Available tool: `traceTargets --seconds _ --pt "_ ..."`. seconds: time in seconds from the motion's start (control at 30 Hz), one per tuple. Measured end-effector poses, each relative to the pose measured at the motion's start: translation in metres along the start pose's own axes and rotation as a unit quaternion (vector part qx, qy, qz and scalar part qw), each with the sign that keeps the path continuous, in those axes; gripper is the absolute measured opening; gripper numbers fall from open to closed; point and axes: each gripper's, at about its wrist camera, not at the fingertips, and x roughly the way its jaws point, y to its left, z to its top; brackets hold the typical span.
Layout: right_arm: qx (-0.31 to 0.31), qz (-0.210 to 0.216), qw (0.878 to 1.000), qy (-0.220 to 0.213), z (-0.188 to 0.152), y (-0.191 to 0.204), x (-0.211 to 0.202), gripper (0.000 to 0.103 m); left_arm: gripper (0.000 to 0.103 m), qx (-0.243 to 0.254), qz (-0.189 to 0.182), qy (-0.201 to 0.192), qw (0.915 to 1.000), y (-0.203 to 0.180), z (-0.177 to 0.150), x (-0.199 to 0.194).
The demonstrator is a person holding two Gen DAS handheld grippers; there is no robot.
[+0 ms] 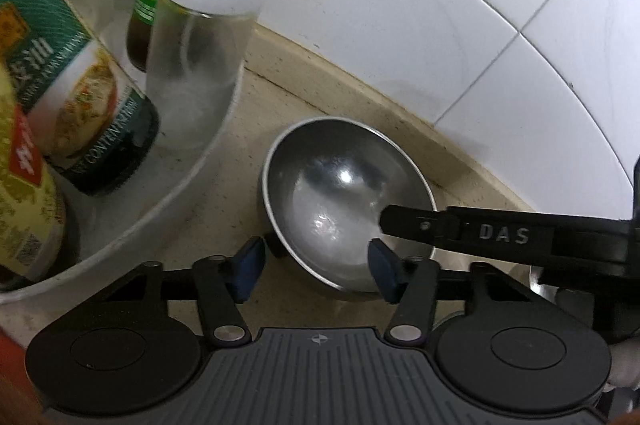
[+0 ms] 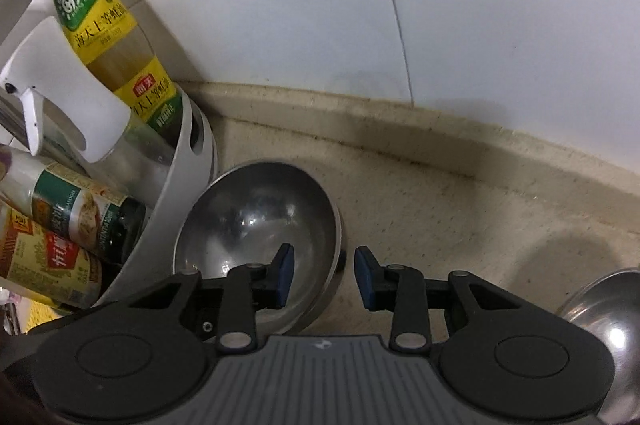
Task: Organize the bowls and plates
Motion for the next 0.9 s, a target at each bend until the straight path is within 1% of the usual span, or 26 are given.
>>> traceTargets --seconds 0.07,0.17,0.3,0.47,0.73,0.9 --pt "-0.002 0.001 1.000 0.004 -0.001 0.000 0.004 0.026 0.060 0.006 0.005 -0.001 1.0000 -0.001 0.000 0.005" --pt "-0.004 0.000 1.000 0.006 -0.002 0.000 0.006 0.024 0.052 0.007 0.011 0.001 0.9999 -0.001 0.000 0.010" --pt "0.000 -0.003 1.000 0.002 -0.003 -0.006 0.006 0.017 0.051 0.014 0.011 -0.002 0.9998 -0.003 0.000 0.009" --pt "0.004 -0.002 1.000 0.002 -0.005 -0.007 0.005 0.017 0.050 0.022 0.013 0.005 0.9997 -0.003 0.003 0.013" --pt "0.009 0.004 1.000 -0.018 -0.004 -0.004 -0.013 0.017 0.051 0.038 0.007 -0.013 0.9992 -0.011 0.006 0.003" --pt "0.012 0.004 0.999 -0.035 -0.005 -0.002 -0.035 0.017 0.051 0.050 -0.001 -0.024 0.9985 -0.020 0.008 -0.008"
